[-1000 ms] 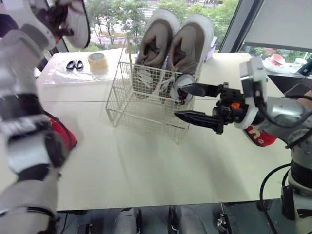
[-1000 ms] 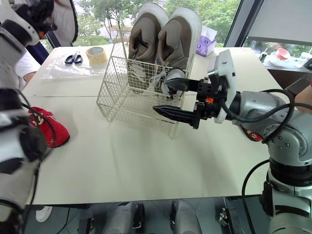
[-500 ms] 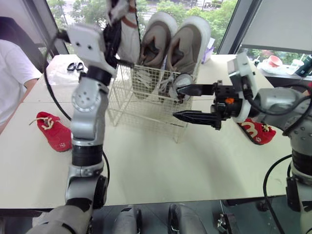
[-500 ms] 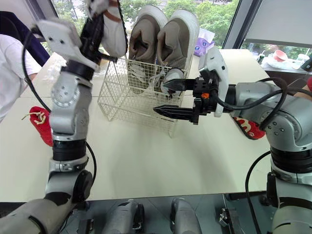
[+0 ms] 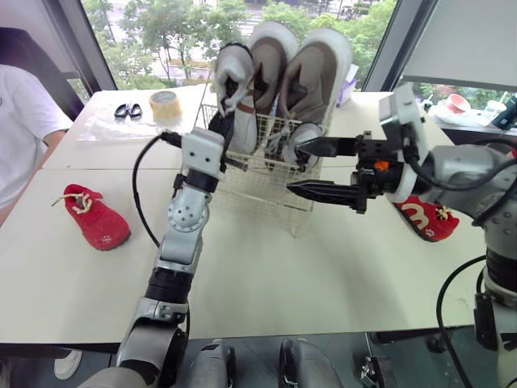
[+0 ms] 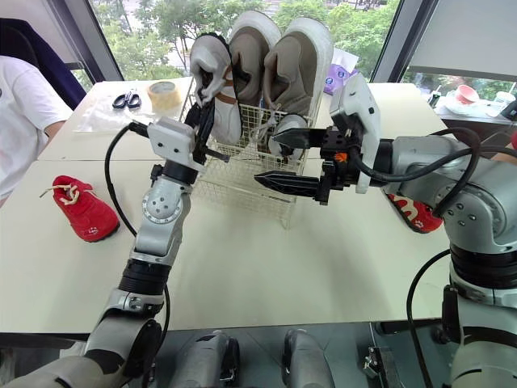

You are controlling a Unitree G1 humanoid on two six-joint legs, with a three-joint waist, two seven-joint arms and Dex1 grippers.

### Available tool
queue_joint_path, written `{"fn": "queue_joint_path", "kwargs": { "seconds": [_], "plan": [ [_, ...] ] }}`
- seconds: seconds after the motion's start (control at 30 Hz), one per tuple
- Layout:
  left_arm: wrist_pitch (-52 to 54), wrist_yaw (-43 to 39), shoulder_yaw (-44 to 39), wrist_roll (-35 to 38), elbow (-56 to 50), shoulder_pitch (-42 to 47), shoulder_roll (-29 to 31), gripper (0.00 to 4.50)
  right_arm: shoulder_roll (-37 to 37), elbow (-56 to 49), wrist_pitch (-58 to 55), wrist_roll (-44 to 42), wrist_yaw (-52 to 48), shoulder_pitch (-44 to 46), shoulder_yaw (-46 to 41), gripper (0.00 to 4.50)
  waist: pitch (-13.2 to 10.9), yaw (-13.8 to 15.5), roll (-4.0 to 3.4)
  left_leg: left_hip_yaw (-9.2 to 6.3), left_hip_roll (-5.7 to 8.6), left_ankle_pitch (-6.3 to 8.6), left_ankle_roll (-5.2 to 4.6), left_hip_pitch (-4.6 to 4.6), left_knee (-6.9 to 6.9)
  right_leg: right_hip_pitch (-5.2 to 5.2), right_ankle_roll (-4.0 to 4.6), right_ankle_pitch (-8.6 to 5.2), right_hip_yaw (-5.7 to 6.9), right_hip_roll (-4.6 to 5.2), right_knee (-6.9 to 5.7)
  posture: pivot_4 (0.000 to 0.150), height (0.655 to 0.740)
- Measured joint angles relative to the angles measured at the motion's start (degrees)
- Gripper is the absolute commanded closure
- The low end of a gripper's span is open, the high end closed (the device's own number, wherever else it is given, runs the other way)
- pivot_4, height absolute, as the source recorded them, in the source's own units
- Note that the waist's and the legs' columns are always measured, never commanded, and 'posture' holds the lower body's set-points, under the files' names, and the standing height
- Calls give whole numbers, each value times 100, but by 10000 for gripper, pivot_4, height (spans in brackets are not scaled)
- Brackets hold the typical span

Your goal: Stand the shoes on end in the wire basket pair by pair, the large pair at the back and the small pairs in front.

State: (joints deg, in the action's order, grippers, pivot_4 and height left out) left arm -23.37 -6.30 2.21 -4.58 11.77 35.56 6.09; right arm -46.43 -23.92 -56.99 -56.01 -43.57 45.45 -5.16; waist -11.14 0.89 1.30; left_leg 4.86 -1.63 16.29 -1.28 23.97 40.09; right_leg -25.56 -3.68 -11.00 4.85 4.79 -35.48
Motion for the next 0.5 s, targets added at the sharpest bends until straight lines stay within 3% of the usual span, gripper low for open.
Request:
{"fn": "queue_joint_path", "kwargs": {
  "seconds": [0.17, 0.3, 0.4, 0.5],
  "plan": [
    [-139, -91, 151, -98, 543, -227, 3, 44417, 41, -59, 0, -33, 26, 58, 2, 0, 1, -8, -2, -1, 0, 3, -5, -2, 0, 4, 0, 0, 4, 3, 4, 1500, 7400],
    [271, -359, 124, 209, 201, -352, 50, 44417, 40, -61, 0, -40, 34, 55, 1, 0, 5, -22, -7, 1, -3, 6, -9, -7, -4, 4, 0, 0, 4, 3, 3, 1500, 7400],
    [777, -612, 87, 555, -406, -585, 96, 34046, 39, -64, 1, -47, 34, 4, -3, 0, 5, -35, -8, 5, -7, 9, -12, -9, -6, 4, 0, 0, 4, 2, 4, 1500, 7400],
    [1529, -910, 97, 883, -996, -828, 265, 19181, 39, -73, 15, -36, 38, -111, -4, 0, 4, -19, -9, 3, -7, 8, -12, -8, -4, 4, 0, 0, 4, 1, 3, 1500, 7400]
  ]
}}
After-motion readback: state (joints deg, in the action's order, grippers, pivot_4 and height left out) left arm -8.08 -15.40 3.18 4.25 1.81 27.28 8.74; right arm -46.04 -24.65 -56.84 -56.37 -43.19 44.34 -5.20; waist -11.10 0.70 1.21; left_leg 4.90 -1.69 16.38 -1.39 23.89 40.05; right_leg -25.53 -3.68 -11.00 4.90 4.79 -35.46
